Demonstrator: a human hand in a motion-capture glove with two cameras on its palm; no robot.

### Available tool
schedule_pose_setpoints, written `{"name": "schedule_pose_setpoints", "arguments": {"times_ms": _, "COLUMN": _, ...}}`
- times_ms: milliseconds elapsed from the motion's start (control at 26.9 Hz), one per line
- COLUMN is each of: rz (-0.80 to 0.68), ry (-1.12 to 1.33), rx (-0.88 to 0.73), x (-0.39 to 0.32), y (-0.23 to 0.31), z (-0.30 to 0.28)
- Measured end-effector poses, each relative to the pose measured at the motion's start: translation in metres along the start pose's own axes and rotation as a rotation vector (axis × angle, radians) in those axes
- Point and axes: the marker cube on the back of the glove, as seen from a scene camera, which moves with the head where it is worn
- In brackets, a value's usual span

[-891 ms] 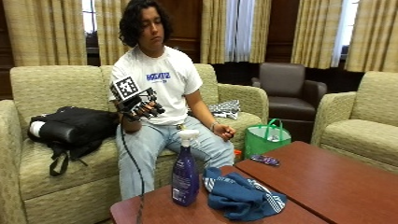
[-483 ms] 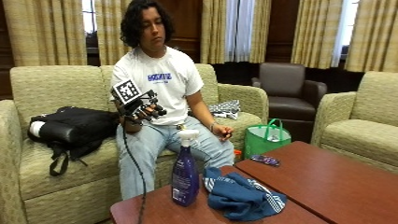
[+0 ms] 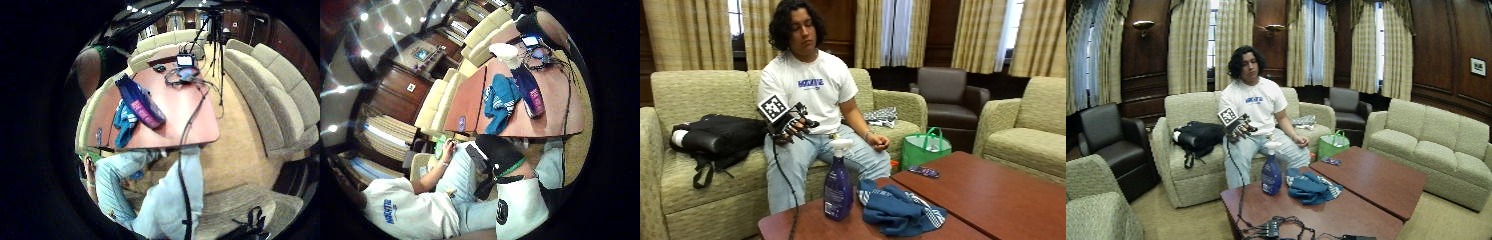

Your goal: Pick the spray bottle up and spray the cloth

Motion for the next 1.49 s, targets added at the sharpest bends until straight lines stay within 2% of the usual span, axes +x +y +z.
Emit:
{"name": "schedule_pose_setpoints", "arguments": {"times_ms": 111, "rz": 0.205, "ry": -0.055, "rx": 0.037, "x": 0.001, "y": -0.012, "z": 0.016}}
{"name": "schedule_pose_setpoints", "arguments": {"times_ms": 149, "rz": 0.219, "ry": -0.078, "rx": 0.043, "x": 0.003, "y": -0.014, "z": 0.022}}
{"name": "schedule_pose_setpoints", "arguments": {"times_ms": 371, "rz": -0.013, "ry": -0.221, "rx": -0.071, "x": 0.022, "y": -0.009, "z": 0.053}}
{"name": "schedule_pose_setpoints", "arguments": {"times_ms": 483, "rz": 0.024, "ry": -0.252, "rx": -0.104, "x": 0.025, "y": -0.01, "z": 0.063}}
{"name": "schedule_pose_setpoints", "arguments": {"times_ms": 594, "rz": 0.094, "ry": -0.274, "rx": -0.061, "x": 0.027, "y": -0.023, "z": 0.077}}
{"name": "schedule_pose_setpoints", "arguments": {"times_ms": 743, "rz": 0.035, "ry": -0.317, "rx": -0.002, "x": 0.031, "y": -0.05, "z": 0.1}}
{"name": "schedule_pose_setpoints", "arguments": {"times_ms": 854, "rz": 0.025, "ry": -0.35, "rx": -0.037, "x": 0.03, "y": -0.056, "z": 0.111}}
{"name": "schedule_pose_setpoints", "arguments": {"times_ms": 1189, "rz": 0.179, "ry": -0.489, "rx": -0.095, "x": 0.026, "y": -0.081, "z": 0.146}}
{"name": "schedule_pose_setpoints", "arguments": {"times_ms": 1486, "rz": 0.162, "ry": -0.538, "rx": -0.044, "x": 0.025, "y": -0.114, "z": 0.169}}
